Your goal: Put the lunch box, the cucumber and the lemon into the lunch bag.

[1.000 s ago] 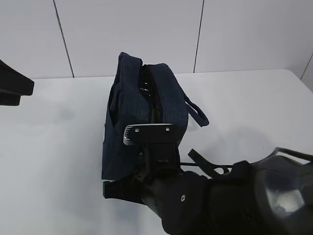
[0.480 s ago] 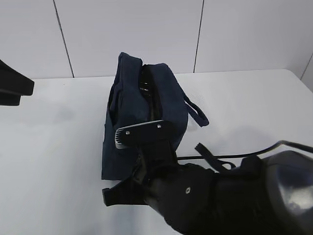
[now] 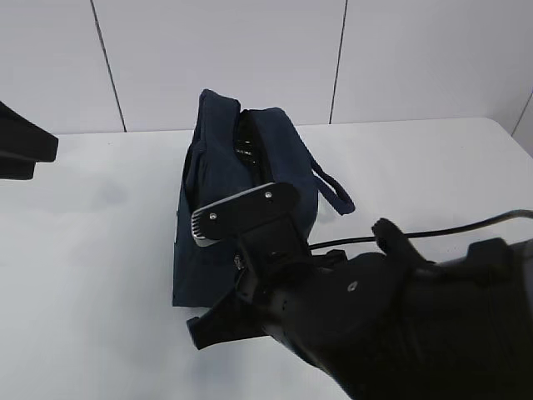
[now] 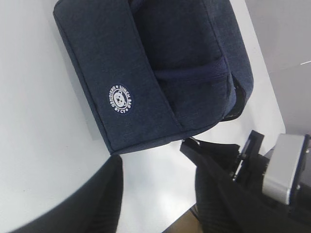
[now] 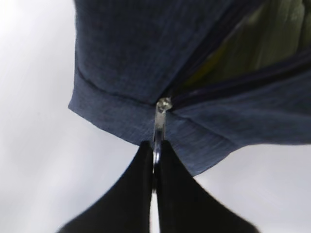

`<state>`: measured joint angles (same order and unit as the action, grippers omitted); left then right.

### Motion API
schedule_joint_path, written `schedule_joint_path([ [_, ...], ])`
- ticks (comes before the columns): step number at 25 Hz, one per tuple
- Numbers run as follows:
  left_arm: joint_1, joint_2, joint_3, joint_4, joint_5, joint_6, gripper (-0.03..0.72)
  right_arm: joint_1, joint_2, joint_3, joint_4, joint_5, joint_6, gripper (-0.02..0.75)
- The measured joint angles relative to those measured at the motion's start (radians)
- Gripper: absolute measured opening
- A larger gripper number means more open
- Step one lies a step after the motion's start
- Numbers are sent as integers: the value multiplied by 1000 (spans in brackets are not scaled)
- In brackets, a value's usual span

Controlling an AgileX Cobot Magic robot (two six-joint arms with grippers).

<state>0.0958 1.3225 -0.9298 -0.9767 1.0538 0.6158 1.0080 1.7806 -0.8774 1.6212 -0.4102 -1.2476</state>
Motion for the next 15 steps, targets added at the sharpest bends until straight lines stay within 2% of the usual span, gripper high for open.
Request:
schedule_joint_path([
  [6,0,0,0,0,0,0,352,0,-39,0,124,-25,-237,8],
  [15,0,0,0,0,0,0,352,0,-83,-38,181,-51,-503,8],
])
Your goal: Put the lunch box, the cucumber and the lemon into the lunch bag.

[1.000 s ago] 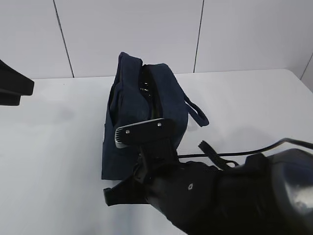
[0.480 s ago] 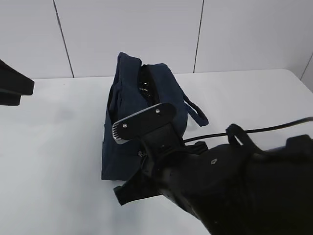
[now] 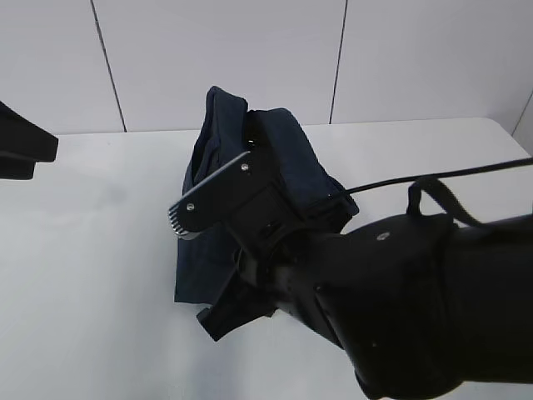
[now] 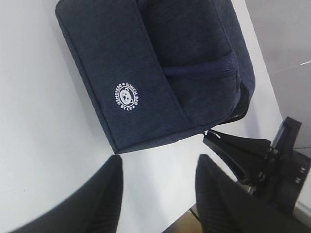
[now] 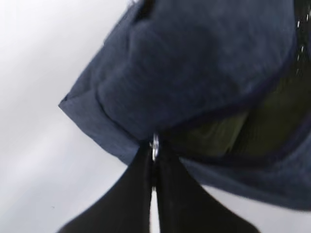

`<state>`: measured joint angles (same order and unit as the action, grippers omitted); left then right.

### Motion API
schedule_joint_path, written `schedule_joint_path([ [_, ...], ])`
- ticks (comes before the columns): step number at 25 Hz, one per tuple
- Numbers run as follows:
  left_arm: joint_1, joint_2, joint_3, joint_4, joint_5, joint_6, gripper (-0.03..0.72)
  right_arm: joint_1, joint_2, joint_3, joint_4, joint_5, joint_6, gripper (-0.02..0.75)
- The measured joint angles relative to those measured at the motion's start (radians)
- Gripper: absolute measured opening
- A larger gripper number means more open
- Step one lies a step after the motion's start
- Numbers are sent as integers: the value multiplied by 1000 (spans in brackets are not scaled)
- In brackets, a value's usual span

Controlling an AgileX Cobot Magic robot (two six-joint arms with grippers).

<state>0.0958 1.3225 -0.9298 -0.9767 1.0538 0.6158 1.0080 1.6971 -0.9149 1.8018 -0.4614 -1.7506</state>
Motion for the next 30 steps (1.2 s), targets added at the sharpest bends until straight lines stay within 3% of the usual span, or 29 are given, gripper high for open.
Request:
schedule_joint_path([
  [18,0,0,0,0,0,0,352,0,-10,-204,37,-62,-367,8],
  [30,0,0,0,0,0,0,352,-43,-10,-240,37,69,-444,8],
])
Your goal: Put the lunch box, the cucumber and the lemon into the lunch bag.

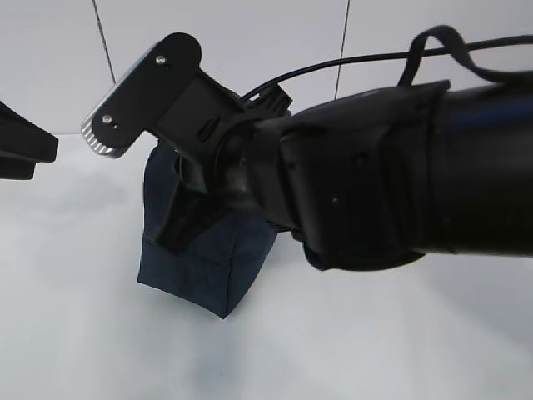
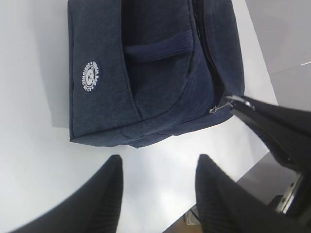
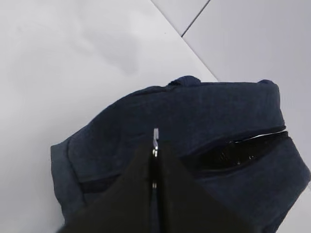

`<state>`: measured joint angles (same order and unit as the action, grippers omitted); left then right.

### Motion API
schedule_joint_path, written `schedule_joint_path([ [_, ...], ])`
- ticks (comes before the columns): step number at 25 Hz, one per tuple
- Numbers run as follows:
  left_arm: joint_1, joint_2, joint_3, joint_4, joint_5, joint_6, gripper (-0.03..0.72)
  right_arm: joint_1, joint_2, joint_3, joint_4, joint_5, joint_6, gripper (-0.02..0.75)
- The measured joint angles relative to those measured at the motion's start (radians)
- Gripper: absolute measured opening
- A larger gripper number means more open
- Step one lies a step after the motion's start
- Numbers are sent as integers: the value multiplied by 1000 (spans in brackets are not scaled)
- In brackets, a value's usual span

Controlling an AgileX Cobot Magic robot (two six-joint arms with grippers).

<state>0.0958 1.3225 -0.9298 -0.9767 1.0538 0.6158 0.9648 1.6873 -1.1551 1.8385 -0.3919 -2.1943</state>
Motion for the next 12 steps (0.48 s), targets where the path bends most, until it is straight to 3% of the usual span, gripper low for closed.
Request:
schedule_joint_path([
  [12,0,0,0,-2,0,0,352,-123,0,0,-14,268,27,8],
])
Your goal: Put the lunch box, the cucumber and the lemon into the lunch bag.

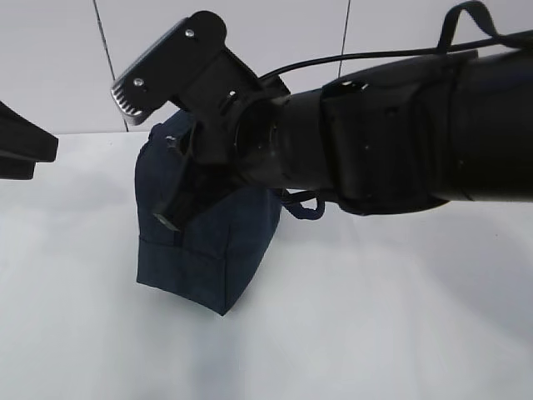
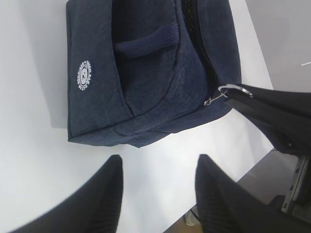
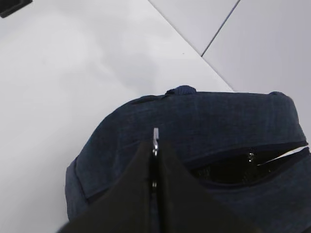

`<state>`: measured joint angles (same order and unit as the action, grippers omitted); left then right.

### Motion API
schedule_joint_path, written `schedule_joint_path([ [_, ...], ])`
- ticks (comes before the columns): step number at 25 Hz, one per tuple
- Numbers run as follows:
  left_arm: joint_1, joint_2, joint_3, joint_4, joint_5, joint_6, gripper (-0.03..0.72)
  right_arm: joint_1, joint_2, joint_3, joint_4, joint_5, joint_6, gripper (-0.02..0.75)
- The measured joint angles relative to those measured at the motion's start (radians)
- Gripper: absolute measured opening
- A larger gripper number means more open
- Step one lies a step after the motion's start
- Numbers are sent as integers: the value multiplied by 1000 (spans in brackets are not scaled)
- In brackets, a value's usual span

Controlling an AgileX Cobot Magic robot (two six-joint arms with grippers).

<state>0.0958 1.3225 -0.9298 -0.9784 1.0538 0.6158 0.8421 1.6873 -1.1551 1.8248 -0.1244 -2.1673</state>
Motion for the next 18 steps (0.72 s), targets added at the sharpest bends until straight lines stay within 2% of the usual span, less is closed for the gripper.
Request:
schedule_joint_path([
  [18,0,0,0,-28,-3,29,352,-89,6,0,-21,242,8,8],
])
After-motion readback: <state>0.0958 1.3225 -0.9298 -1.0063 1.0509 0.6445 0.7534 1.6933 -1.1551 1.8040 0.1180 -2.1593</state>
